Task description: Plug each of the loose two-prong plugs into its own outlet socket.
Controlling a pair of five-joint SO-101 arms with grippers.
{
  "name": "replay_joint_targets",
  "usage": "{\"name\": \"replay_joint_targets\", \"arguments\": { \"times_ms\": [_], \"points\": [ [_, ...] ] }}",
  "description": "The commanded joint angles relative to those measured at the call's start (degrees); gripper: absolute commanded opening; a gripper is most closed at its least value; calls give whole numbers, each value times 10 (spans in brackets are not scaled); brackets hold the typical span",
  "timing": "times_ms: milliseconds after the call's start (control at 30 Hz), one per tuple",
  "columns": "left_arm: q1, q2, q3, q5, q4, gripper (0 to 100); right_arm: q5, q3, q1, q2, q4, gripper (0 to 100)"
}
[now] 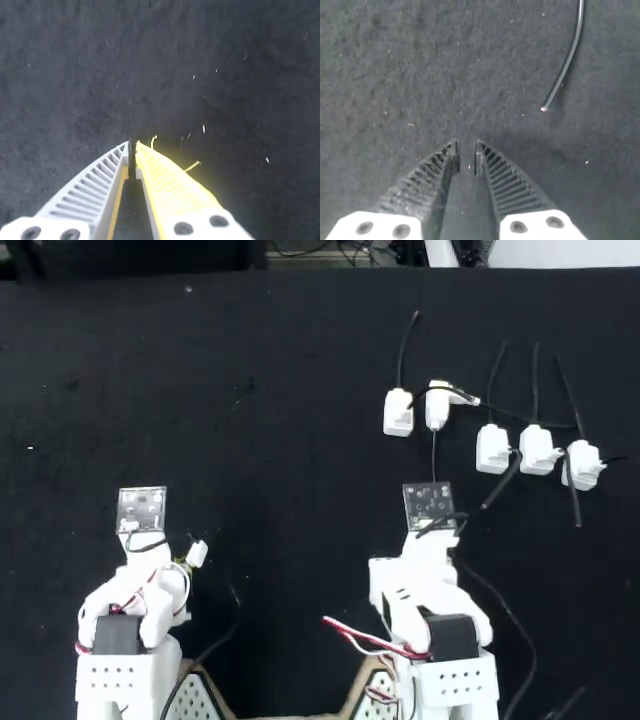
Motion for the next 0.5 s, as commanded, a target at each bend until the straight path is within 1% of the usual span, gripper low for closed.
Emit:
{"name": "replay_joint_targets", "arguments": {
  "times_ms": [0,333,467],
  "points": [
    [3,-11,18,0,5,30,-2,19,-5,-51,3,47],
    [5,-11,17,0,5,30,-2,18,-4,-54,4,47],
    [-37,-14,17,0,6,30,-2,18,-2,-54,4,47]
  ]
}}
